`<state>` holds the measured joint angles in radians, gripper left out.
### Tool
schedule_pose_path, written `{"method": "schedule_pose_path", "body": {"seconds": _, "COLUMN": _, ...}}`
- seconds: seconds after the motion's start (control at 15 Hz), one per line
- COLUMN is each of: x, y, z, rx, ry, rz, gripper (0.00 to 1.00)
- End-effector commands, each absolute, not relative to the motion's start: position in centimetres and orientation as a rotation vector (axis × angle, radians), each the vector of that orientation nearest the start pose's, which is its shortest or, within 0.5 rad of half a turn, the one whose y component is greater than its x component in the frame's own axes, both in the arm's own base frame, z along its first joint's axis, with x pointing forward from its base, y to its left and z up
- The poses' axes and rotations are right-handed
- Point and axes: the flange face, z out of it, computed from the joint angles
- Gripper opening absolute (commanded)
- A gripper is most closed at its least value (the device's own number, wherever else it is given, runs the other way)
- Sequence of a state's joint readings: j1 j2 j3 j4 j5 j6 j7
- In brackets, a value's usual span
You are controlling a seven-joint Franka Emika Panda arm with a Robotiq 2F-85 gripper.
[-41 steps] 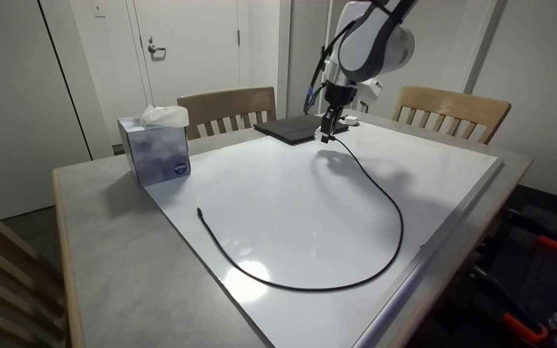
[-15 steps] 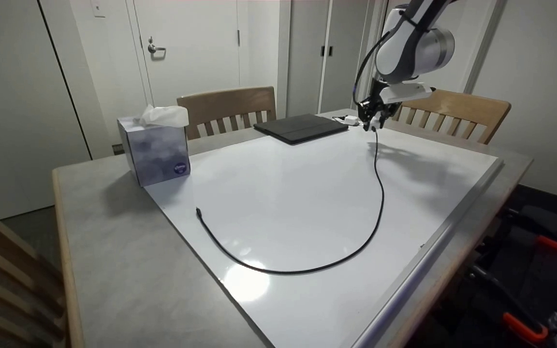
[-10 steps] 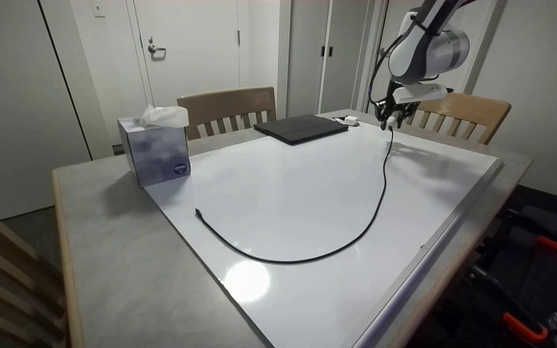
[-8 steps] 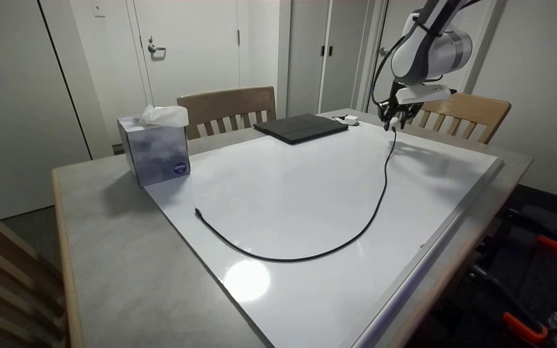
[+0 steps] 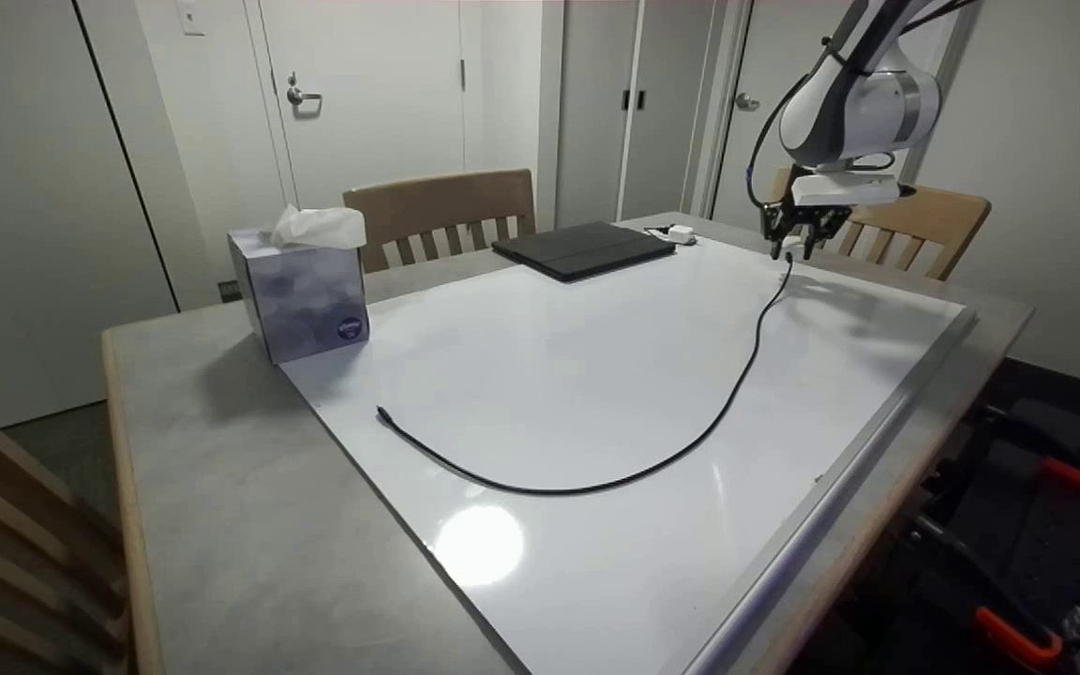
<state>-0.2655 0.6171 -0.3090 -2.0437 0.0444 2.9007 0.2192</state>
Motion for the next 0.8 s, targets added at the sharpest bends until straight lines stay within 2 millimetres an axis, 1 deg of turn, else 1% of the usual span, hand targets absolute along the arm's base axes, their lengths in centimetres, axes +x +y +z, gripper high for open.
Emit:
{"method": "schedule_pose_path", "body": {"seconds": 0.0, "x": 51.4, "y": -35.1, "z": 17.5, "rx": -3.047, "ry": 1.281, "rz": -0.392, "gripper": 0.27}}
{"method": "schedule_pose_path", "body": {"seconds": 0.53, "x": 51.3, "y": -37.3, "z": 18.1, "rx": -3.027, "ry": 1.324, "rz": -0.428, "gripper": 0.27}}
{"method": "schedule_pose_path", "body": {"seconds": 0.6, "x": 51.4, "y": -37.4, "z": 18.2, "rx": -3.024, "ry": 1.321, "rz": -0.429, "gripper": 0.27}}
{"method": "schedule_pose_path", "body": {"seconds": 0.73, "x": 51.6, "y": -37.1, "z": 17.6, "rx": -3.021, "ry": 1.298, "rz": -0.415, "gripper": 0.27}}
